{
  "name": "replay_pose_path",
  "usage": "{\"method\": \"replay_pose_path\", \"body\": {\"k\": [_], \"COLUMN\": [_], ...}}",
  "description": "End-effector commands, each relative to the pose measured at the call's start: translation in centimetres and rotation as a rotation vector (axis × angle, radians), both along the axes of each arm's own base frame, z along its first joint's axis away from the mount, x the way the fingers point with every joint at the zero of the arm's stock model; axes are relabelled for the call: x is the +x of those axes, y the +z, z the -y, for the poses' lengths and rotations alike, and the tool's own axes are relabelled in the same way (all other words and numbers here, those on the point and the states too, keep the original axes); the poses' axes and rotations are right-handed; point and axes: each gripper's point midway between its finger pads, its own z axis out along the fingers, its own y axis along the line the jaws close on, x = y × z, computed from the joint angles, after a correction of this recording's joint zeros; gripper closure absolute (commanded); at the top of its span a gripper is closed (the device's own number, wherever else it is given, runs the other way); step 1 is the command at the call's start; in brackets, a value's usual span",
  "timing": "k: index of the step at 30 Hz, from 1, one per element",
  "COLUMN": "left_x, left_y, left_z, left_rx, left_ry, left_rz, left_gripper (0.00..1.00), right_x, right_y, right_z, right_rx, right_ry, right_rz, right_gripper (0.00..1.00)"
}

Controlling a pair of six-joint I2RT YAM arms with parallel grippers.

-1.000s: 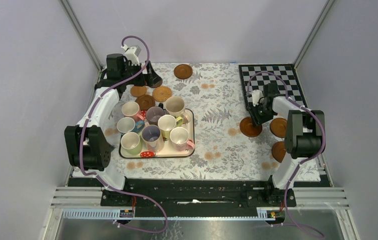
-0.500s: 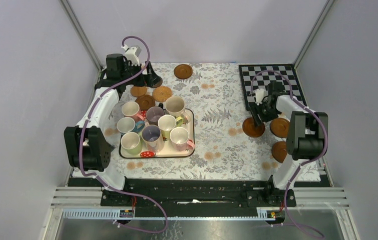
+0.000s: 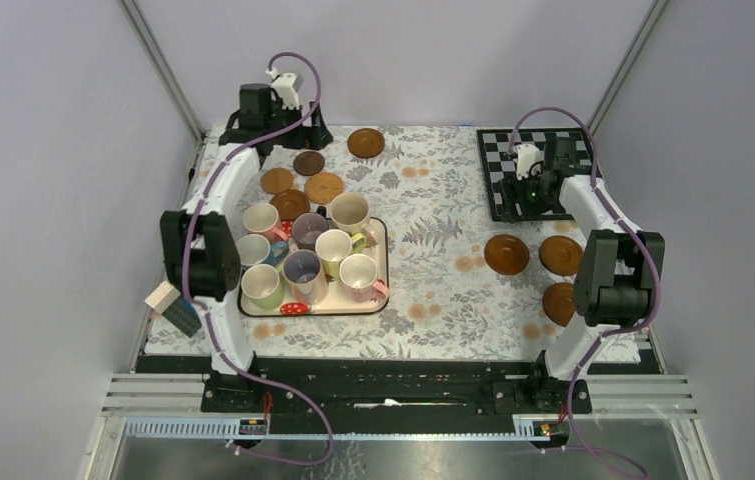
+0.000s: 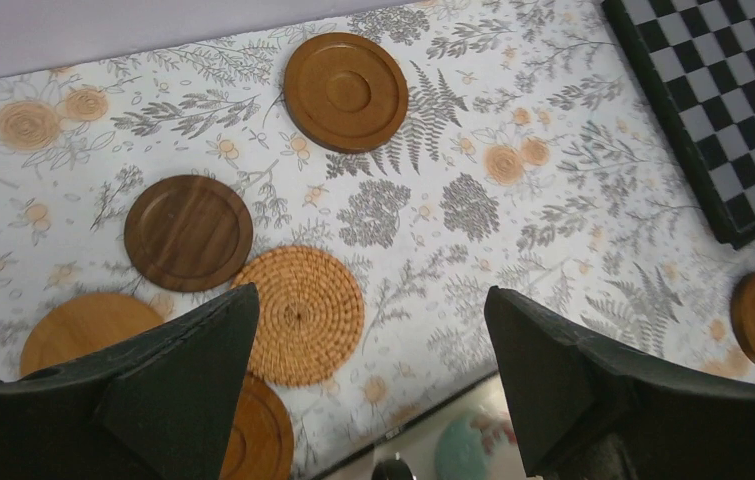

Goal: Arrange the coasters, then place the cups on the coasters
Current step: Move the coaster to the center of the board.

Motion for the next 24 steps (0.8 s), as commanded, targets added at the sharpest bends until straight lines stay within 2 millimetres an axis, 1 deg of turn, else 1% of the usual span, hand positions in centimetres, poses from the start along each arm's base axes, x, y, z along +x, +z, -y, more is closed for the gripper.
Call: {"method": "replay_pose_path", "body": {"k": [1,6,9,12,13,16,17,20,21,22,24], "left_x": [3.6,7.4,9.6,11.4,11.9,13.3,13.7,14.1,14.1,14.1,14.1], "left_y": [-1.2,-3.2,-4.7,-6.2,-6.9,-8.3,-9.0,-9.9,-10.1,-10.3,-10.5], "left_z": [1.0,3.4,4.6,5.0,5.0,4.8,4.4,4.7,4.9,5.0,5.2], "left_rx": [0.03,0.031,0.067,0.094,0.104,0.119,0.131,0.121,0.122,0.124,0.136], "left_ry": [0.018,0.026,0.083,0.152,0.176,0.254,0.293,0.302,0.298,0.291,0.28], "left_rz": [0.01,0.014,0.019,0.037,0.043,0.069,0.072,0.073,0.071,0.071,0.07], "left_gripper": [0.08,0.09,0.08,0.05,0.03,0.01,0.01,0.01,0.01,0.01,0.02], "right_x": [0.1,-0.3,-0.4,-0.4,-0.4,-0.2,-0.1,1.4,2.2,3.2,5.8], "right_y": [2.2,1.7,1.6,1.7,1.7,1.9,2.0,2.5,2.8,3.1,3.5], "right_z": [-1.2,-1.3,-1.4,-1.6,-1.7,-1.8,-1.8,-2.8,-3.6,-4.9,-7.0], "right_rx": [0.059,0.061,0.068,0.082,0.086,0.092,0.097,0.125,0.128,0.124,0.105], "right_ry": [0.0,0.0,0.0,0.0,0.001,-0.006,-0.011,-0.026,-0.026,-0.017,-0.025], "right_rz": [0.043,0.033,0.031,0.033,0.033,0.041,0.048,0.094,0.115,0.135,0.177], "right_gripper": [0.28,0.28,0.28,0.28,0.28,0.28,0.28,0.28,0.28,0.28,0.28]}}
